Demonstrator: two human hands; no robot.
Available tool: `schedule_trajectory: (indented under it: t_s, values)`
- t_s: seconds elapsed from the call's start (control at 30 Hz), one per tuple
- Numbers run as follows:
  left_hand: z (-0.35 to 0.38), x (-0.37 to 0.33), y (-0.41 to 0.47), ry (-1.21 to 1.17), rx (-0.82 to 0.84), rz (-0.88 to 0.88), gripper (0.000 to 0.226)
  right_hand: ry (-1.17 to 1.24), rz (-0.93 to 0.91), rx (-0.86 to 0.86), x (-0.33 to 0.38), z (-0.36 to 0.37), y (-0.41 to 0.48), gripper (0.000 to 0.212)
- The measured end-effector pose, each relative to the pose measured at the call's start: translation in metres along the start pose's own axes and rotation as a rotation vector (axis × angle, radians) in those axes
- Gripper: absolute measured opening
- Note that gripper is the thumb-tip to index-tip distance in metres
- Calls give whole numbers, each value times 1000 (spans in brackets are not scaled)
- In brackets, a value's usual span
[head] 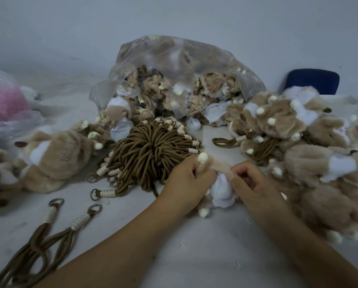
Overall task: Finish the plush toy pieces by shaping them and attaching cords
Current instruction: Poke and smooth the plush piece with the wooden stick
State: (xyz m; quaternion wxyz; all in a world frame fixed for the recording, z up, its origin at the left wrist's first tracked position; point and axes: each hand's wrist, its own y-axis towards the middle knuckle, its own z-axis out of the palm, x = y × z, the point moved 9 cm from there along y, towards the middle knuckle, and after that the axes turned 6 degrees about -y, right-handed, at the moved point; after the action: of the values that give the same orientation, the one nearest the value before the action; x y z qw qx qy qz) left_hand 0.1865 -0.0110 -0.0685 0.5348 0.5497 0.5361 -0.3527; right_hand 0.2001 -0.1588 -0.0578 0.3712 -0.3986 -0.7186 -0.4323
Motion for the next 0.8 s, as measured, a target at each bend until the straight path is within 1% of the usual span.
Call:
schedule_trajectory:
  t_s: [0.07, 0.13, 0.2, 0.23, 0.3, 0.33, 0.37, 0.4, 0.43, 0.5, 0.57, 0.6, 0.67, 0.7, 0.8]
  values:
    - [-5, 0, 1, 5, -42, -7, 17, -38, -36, 26, 5, 3, -2, 16]
    - [-9, 4, 3, -1, -74, -56, 21, -49, -59, 32, 8, 6, -3, 17]
    - [-12, 10, 5, -52, -84, -118, 25, -33, -68, 33, 10, 8, -3, 10]
    - [-12, 12, 6, -71, -81, -139, 27, 1, -32, 47, 7, 10, -3, 6]
    - [-9, 13, 7, -84, -51, -150, 26, 74, 71, 85, -5, 14, -2, 37]
    - [-7, 13, 7, -91, -28, -148, 22, 78, 101, 95, -10, 15, -1, 48]
    - [-4, 13, 6, -97, -1, -144, 20, 70, 111, 93, -12, 16, -1, 54]
    - [0, 11, 4, -100, 29, -134, 20, 65, 109, 97, -14, 16, 0, 54]
    - [3, 10, 3, -101, 54, -127, 20, 75, 102, 97, -13, 15, 0, 47]
    - [6, 8, 1, -82, 83, -118, 23, 88, 77, 86, -12, 15, -1, 26]
    - [9, 4, 0, -45, 107, -73, 25, 19, 62, 27, -11, 10, 0, 11]
    - [11, 0, -1, -30, 116, -29, 23, -10, 71, -13, -12, 6, 0, 9]
    - [13, -12, -3, 23, 118, 91, 24, -37, 122, -70, -19, 1, 0, 16]
    - [14, -19, -5, 76, 112, 162, 27, -61, 140, -83, -21, 0, 0, 16]
    - [16, -35, -11, 254, 88, 353, 27, -176, 160, -98, -27, -4, 0, 16]
